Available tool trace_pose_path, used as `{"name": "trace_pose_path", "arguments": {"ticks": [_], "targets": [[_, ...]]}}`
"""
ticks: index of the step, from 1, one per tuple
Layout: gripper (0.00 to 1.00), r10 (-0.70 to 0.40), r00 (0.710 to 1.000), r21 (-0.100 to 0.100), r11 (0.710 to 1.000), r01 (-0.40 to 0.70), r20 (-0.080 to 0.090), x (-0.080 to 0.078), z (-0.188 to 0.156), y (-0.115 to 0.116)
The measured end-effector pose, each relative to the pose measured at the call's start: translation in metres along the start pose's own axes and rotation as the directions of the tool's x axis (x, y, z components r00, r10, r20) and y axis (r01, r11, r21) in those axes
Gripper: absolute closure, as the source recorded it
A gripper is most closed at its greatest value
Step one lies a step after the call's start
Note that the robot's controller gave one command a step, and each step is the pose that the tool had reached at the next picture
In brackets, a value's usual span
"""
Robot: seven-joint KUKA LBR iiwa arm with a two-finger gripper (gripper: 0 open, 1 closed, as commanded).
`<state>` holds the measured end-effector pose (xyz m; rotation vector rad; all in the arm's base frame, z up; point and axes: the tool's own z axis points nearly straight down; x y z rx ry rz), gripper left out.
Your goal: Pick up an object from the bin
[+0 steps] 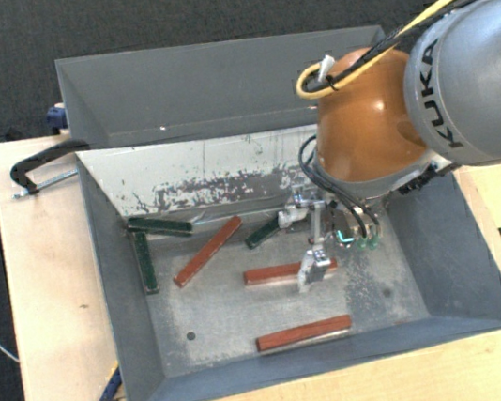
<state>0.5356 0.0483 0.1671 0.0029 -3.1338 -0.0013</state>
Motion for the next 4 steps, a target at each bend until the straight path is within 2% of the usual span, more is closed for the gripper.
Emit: {"name": "trace_pose_path", "arguments": {"ticks": [1, 2, 3, 4], "targets": [[0.0, 0.002, 1.0, -0.001, 1.0, -0.002, 0.007, -0.001, -0.004, 0.0], [1.0, -0.099, 0.995, -0.001, 0.995, 0.099, 0.006, -0.019, 0.089, 0.003], [1.0, -0.099, 0.995, -0.001, 0.995, 0.099, 0.007, -0.019, 0.089, 0.003], [1.0, -0.154, 0.988, 0.002, 0.988, 0.154, 0.019, -0.03, -0.073, 0.0]]}}
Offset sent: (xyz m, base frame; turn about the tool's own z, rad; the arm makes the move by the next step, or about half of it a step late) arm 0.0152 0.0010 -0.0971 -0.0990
